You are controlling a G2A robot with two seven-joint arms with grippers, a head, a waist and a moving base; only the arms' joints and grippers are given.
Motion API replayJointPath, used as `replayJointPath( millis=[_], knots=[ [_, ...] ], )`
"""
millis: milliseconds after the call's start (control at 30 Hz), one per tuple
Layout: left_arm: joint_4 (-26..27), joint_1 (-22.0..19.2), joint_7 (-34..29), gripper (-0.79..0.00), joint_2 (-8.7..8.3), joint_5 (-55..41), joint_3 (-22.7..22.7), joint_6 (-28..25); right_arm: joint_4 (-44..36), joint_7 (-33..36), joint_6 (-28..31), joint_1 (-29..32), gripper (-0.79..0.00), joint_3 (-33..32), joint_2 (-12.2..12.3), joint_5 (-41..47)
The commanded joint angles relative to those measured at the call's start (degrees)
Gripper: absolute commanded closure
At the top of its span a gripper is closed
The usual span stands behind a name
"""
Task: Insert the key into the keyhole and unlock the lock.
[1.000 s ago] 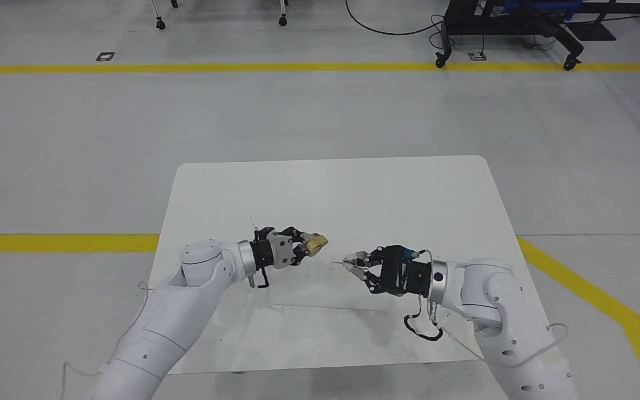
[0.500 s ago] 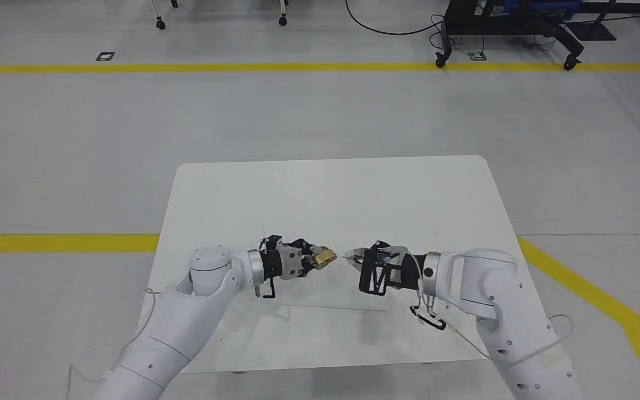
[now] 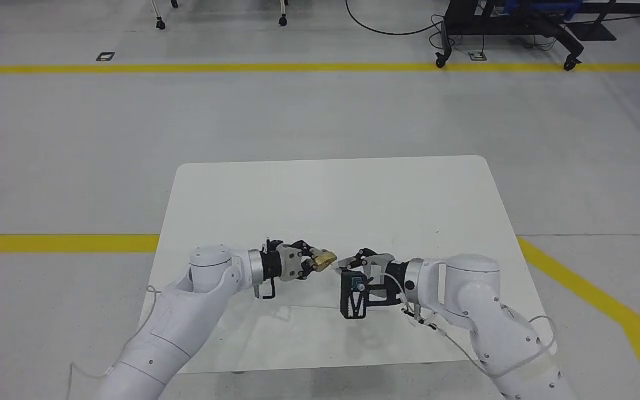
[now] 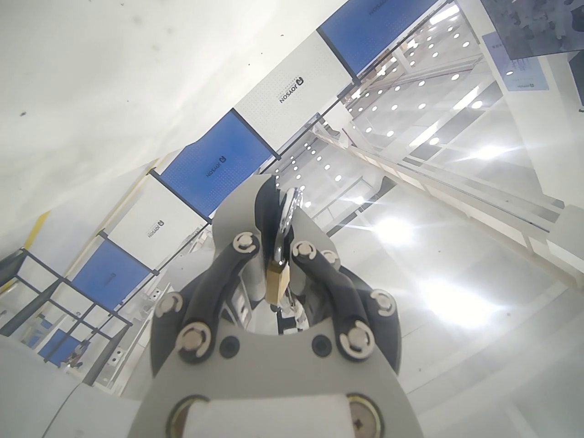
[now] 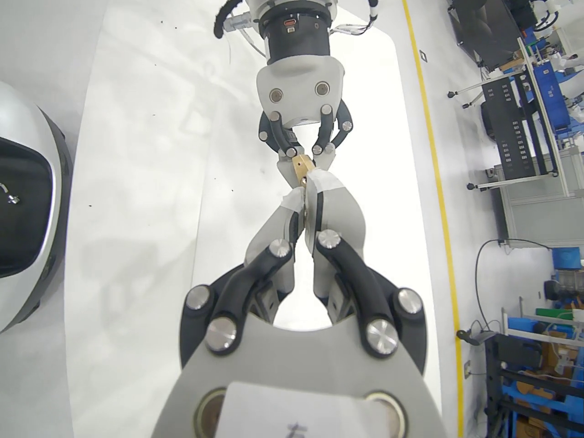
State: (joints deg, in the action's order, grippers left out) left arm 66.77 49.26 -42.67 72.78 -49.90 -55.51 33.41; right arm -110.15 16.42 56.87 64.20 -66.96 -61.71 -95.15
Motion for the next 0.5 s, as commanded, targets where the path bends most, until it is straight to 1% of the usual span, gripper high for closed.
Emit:
replayJointPath(
  millis=[0,167,467],
  knots=[
    [-0.14,-0.10,-0.01,0.000,0.03,0.06,0.08,0.26,-0.08,-0.90,-0.27,-0.12,0.000,0.54,0.06,-1.60],
    [-0.40,-0.28,-0.16,0.000,0.11,0.07,0.25,0.58,-0.35,-0.84,-1.42,-0.56,0.000,2.48,0.14,-6.14],
    [-0.63,-0.44,-0.69,0.000,0.21,0.16,0.43,0.63,0.31,-0.42,-2.49,-1.55,0.000,4.67,0.06,-8.73]
  ],
)
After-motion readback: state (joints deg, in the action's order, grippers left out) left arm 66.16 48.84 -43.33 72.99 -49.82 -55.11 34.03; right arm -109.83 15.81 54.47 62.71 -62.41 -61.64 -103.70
